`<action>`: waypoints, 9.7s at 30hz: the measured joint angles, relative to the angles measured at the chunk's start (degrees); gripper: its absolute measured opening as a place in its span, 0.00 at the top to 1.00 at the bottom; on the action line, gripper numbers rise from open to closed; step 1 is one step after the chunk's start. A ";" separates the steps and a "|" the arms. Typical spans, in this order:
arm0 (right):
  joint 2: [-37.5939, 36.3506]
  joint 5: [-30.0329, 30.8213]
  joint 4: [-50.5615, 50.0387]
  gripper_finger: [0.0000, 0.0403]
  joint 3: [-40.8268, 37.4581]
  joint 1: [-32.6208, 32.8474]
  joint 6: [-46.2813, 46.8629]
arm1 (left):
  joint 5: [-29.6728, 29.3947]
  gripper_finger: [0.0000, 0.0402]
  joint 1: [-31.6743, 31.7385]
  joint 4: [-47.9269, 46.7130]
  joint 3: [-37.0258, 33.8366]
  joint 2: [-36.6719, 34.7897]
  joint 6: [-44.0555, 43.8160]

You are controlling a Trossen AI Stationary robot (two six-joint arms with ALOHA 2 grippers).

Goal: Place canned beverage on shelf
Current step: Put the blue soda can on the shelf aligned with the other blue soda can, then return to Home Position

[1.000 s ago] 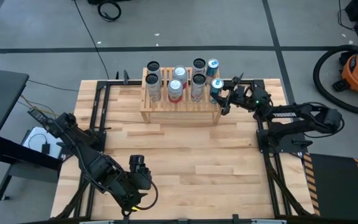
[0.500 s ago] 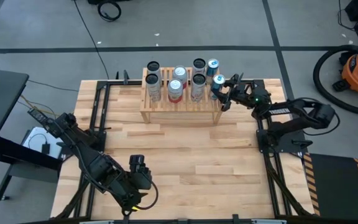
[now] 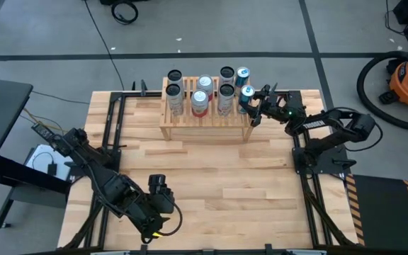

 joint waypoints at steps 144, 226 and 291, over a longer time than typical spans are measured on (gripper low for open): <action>-37.25 -13.46 -44.64 0.47 -0.09 -9.99 10.98 | 0.20 0.22 0.13 -0.25 -0.02 0.02 0.87; -53.40 -37.30 -23.68 0.79 -0.09 -7.08 65.30 | -30.55 0.22 -18.71 -18.58 -5.86 -22.50 -15.58; -78.17 -7.72 -84.62 0.97 -0.13 -11.67 3.30 | -31.32 0.22 -19.89 6.17 -48.83 -54.66 -18.95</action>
